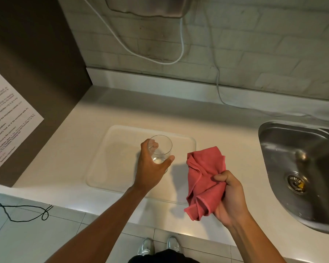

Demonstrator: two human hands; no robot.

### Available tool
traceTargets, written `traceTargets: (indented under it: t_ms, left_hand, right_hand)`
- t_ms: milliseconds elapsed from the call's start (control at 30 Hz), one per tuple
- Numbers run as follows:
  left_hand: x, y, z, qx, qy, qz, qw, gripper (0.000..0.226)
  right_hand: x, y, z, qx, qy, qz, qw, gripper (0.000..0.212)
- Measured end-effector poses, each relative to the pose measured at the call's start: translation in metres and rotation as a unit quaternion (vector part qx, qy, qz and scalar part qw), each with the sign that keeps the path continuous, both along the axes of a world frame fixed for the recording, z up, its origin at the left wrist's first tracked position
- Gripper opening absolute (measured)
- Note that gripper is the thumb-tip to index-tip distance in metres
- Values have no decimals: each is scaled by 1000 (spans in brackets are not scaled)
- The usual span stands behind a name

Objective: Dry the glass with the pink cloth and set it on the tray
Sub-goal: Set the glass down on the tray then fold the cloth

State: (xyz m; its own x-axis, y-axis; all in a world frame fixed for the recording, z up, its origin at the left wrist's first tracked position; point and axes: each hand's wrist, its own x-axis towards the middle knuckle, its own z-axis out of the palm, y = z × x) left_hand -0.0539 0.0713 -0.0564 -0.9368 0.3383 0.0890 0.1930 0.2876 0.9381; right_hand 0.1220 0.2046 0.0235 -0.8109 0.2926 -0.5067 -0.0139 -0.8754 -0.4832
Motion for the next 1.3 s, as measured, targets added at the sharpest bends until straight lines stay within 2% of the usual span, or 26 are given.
traceTargets:
  t_ms: [100,167,233,300,367,400,500,567,633,700,800,867,1000,1067,1100,1233,1300]
  left_hand:
    - [4,-4,4,-20,-11,-12,1000,86]
    - [12,-10,13,-34,-32,-24,999,103]
    - [22,-21,29,-29,-38,16,999,114]
    - [40,-33,51,10,22,65,998,97]
    - [67,-34,79,25,61,28,997,68]
    - [80,-29,92,16,38,-20,999,57]
    - [103,-5,113,-12,-122,-128,984,40]
    - [100,1,116,-14,-128,-123,984,17]
    - [89,1,119,-15,-124,-115,986,11]
    - [78,1,121,-9,-150,-113,982,13]
    - [69,7,128,8,-185,-120,975,11]
    - [68,12,133,18,-190,-133,972,8]
    - [75,19,135,36,-167,-146,974,19]
    - [76,21,136,43,-158,-169,972,26]
    - [77,22,136,50,-155,-186,969,27]
    - [72,21,142,96,-186,-256,944,19]
    - [66,20,146,80,-189,-295,933,33]
  right_hand:
    - [2,3,2,-3,2,-14,1000,37]
    - [5,5,3,-5,6,-17,1000,34]
    - [7,7,5,-6,7,-13,1000,33]
    - [8,8,6,-7,12,-11,1000,32]
    - [7,7,7,-10,21,-8,1000,32]
    - [5,5,7,-12,28,-5,1000,33]
    - [2,-1,9,-15,64,13,998,42]
    - [2,-1,10,-9,86,29,996,46]
    - [5,2,11,10,100,36,994,44]
    - [6,7,10,66,78,12,995,40]
    - [5,10,14,228,-9,-25,973,38]
    - [3,8,18,339,-42,-48,938,34]
    - [3,3,21,538,-71,-77,836,20]
    - [4,3,21,584,-63,-73,806,15]
    - [4,2,21,591,-56,-63,802,18]
    - [7,8,29,573,-10,-14,819,22]
    - [11,21,33,568,-6,13,823,22]
